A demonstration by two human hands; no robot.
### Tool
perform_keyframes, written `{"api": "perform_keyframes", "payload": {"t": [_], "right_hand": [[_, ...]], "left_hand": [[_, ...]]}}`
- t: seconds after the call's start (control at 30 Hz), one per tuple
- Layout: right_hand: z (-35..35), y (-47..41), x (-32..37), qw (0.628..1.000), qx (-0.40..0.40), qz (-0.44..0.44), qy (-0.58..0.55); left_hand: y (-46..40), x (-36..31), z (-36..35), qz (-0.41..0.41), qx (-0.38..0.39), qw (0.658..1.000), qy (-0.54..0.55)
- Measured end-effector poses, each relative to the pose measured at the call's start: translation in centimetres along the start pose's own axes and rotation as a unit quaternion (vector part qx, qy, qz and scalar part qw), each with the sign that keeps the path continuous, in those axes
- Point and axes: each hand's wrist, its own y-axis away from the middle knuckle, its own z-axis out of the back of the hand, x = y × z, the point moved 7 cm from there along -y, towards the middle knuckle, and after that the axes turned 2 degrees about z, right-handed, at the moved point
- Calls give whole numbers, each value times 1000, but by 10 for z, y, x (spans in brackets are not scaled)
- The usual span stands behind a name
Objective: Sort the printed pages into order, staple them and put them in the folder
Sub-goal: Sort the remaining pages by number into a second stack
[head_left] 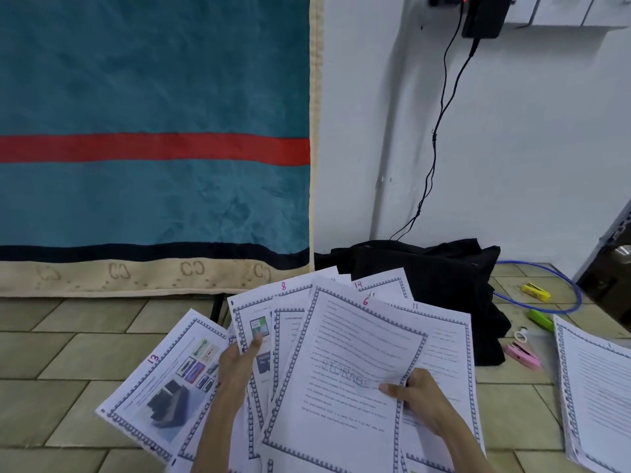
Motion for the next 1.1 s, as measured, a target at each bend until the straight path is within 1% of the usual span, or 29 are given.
{"api": "perform_keyframes", "payload": {"t": [0.1,0.23,0.33,0.37,0.43,0.47,0.63,0.73,0.8,0.87,0.9,0.97,1.03,1.1], "right_hand": [[0,-1,0,1000,-4,4,19],[-2,-1,0,1000,8,13,21],[-2,1,1,1000,1,21,23],[-2,2,2,999,-4,23,23],[-3,3,5,999,-11,28,26],[-4,4,6,999,-12,30,27],[-10,0,7,997,-34,49,44],[-16,-1,9,996,-37,62,57],[-23,-2,11,993,-37,75,81],[-28,-4,12,989,-57,81,113],[-30,-5,11,986,-71,79,130],[-32,-9,9,982,-90,71,153],[-38,-7,10,982,-81,67,156],[-44,-8,9,985,-54,69,149]], "left_hand": [[1,-2,1,11,2,1000,4],[4,-6,-1,16,11,1000,-1],[4,-5,-2,24,10,1000,1],[5,-4,-3,38,9,999,12],[7,1,-5,72,23,995,67],[7,2,-5,75,25,994,81],[9,-6,-9,17,26,995,95],[12,-7,-12,11,46,992,115],[9,-7,-10,-2,41,991,130],[8,-6,-10,-21,57,988,139],[11,-9,-10,-32,72,990,119],[18,-15,-14,-55,94,994,9],[21,-13,-18,-48,108,990,-83],[17,-9,-19,-33,63,989,-126]]}}
